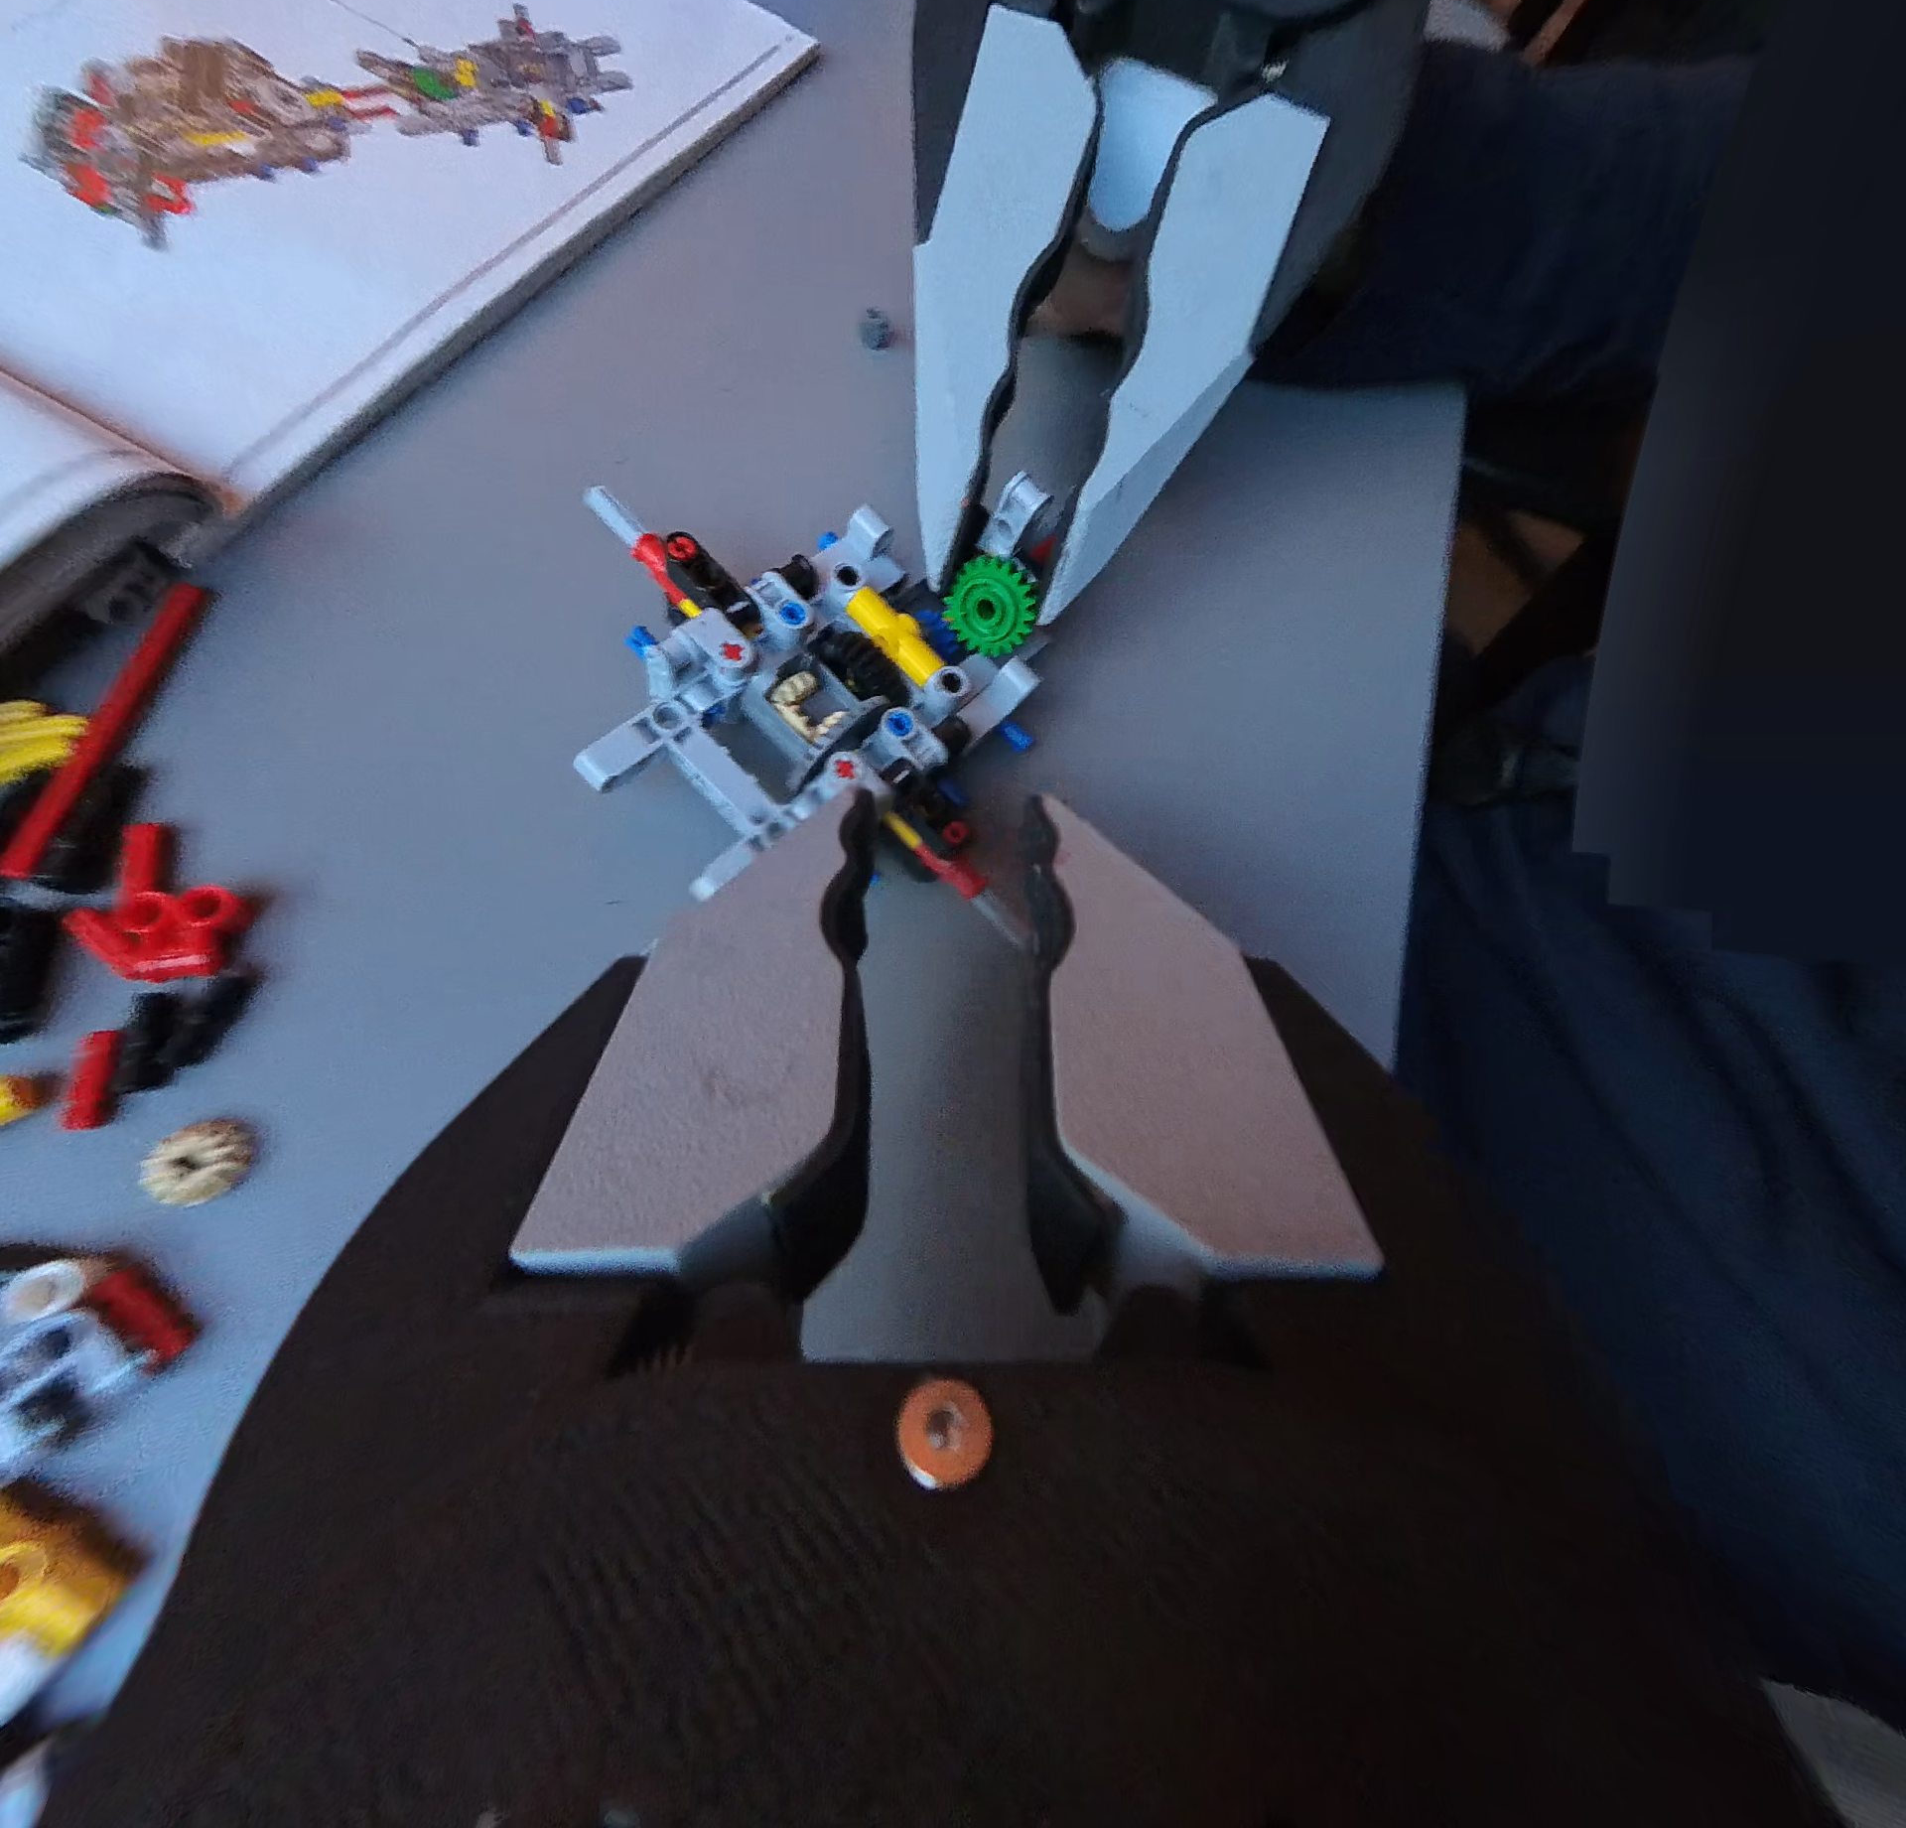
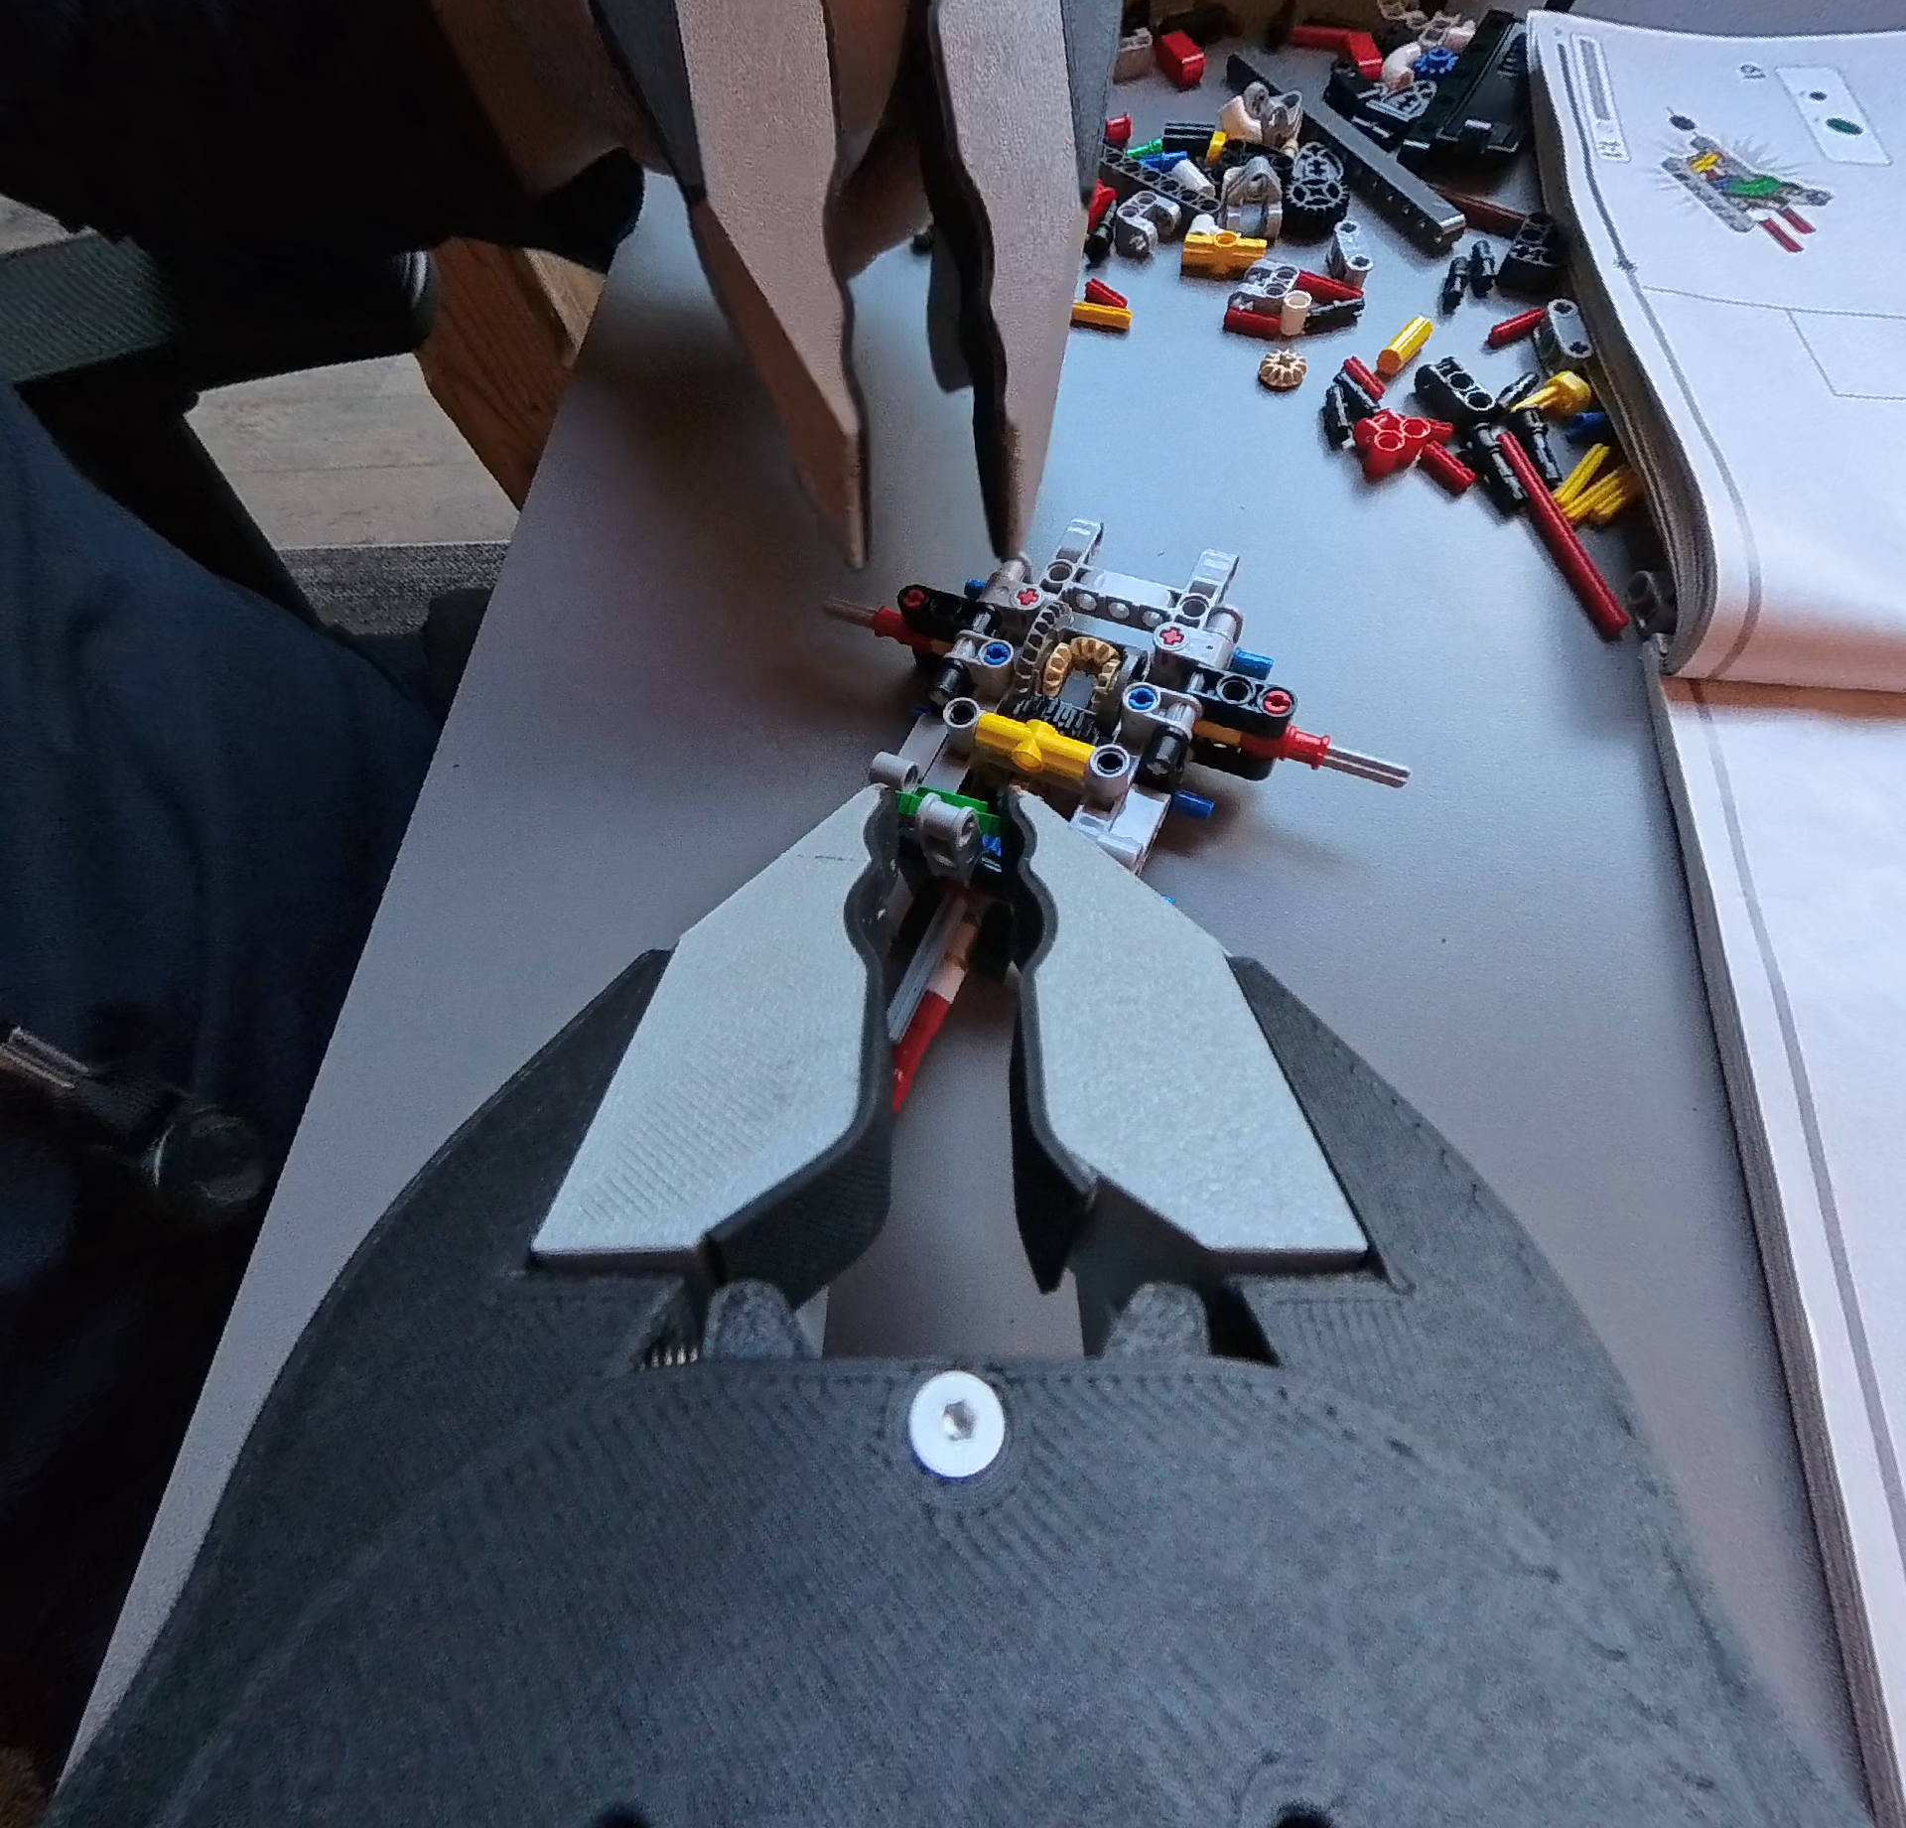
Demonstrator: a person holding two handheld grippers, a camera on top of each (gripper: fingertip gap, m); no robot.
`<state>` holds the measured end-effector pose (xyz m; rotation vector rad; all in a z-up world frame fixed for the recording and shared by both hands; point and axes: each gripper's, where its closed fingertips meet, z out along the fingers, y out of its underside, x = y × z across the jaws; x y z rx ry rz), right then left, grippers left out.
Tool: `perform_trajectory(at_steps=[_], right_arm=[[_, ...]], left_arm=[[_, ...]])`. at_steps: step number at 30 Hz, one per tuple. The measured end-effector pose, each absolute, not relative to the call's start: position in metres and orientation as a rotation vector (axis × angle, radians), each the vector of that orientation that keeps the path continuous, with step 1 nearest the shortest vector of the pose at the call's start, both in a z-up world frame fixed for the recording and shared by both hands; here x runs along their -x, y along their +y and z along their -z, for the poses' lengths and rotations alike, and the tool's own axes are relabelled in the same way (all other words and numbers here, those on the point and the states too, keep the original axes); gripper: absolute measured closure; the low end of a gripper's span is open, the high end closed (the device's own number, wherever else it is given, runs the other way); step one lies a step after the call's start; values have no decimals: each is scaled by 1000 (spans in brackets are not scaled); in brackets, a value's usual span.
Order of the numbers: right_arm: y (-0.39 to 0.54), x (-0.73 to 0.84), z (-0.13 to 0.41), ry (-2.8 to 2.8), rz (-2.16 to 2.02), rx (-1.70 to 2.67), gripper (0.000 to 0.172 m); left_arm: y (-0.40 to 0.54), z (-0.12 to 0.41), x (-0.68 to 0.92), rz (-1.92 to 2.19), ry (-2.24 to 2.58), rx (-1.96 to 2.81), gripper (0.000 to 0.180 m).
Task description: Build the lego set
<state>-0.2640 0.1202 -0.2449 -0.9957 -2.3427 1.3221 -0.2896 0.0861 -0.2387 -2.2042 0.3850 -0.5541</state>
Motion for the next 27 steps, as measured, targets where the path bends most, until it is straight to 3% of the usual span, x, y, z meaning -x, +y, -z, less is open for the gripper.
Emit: perform_trajectory(at_steps=[8,17,27], right_arm=[[120,265,236,-2307,-1389,1003,156],[124,264,237,-2310,-1422,1065,156],[125,264,240,-2313,-1444,1144,155]], left_arm=[[89,246,272,696,340,2223,155],[94,234,269,514,459,2225,159],[130,236,254,114,1113,2101,160]])
